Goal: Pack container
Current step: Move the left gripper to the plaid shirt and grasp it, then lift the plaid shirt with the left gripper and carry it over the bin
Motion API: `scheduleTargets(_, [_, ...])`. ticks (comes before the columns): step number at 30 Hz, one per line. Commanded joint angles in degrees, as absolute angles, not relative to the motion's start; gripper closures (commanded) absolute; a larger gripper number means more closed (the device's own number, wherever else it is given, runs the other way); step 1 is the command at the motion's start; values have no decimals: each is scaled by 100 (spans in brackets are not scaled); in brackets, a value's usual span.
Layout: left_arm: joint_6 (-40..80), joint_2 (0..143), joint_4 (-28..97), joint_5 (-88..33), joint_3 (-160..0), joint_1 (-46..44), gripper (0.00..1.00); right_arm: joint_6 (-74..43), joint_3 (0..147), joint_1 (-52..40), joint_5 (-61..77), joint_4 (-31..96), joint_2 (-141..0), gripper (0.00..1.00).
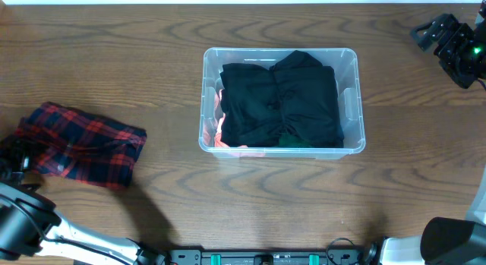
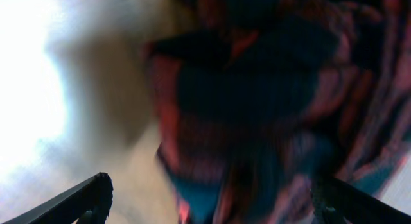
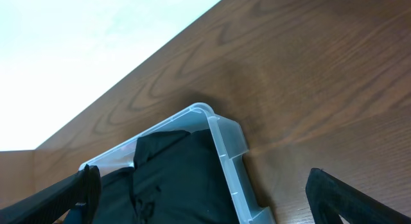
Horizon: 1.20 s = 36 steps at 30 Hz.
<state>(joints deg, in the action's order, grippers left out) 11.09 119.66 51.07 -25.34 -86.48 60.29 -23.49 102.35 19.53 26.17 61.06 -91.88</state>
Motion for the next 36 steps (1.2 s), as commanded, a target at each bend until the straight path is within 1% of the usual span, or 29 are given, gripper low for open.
scheduleTargets(1, [550,12254,4882,-3050,-8619,5835,2,-2373,10230,1986,2679,6117,-9188,1])
scheduleTargets(3, [410,12372,4711,-3271,-8619,5710,2,-2373,10230,1986,2679,6114,-9188,1])
scheduleTargets(7, [408,12481,4497,-3275,-8617,5443,2,-2373,10230,1986,2679,6117,-9190,1])
scheduleTargets(9, [408,12486,4447,-3210,-8617,5354,19,-2373,10230,1986,2679,6114,-9188,1])
scheduleTargets(11, [408,12486,4423,-3162,-8617,5284,47,-2373,10230,1986,2679,6117,-9188,1])
scheduleTargets(14, [408,12486,4469,-3079,-8617,5229,78,-2373,10230,1986,2679,6114,-9188,1])
scheduleTargets(15, [410,12486,4495,-3085,-8617,5229,90,-2373,10230,1986,2679,6117,-9188,1])
scheduleTargets(16, [412,12486,4541,-3089,-8617,5229,94,-2373,10230,1986,2679,6117,-9188,1])
scheduleTargets(20, [598,12431,4790,-3210,-8619,5231,94,-2373,10230,1986,2679,6117,-9190,1])
scheduleTargets(21, [788,12383,4858,-3446,-8619,5231,94,-2373,10230,1986,2679,6117,-9190,1])
scheduleTargets(26, [1367,11813,5186,-5422,-8619,5199,94,-2373,10230,1986,2679,6117,-9188,1])
scheduleTargets(29, [1708,11170,5417,-6005,-8619,5087,94,-2373,10230,1986,2679,6117,-9188,1])
scheduleTargets(33, [2196,10016,5472,-6062,-8619,4744,94,-2373,10230,1986,2679,6117,-9188,1])
scheduleTargets(36, [2768,9144,5249,-6001,-8619,4403,94,-2373,10230,1986,2679,6114,-9188,1])
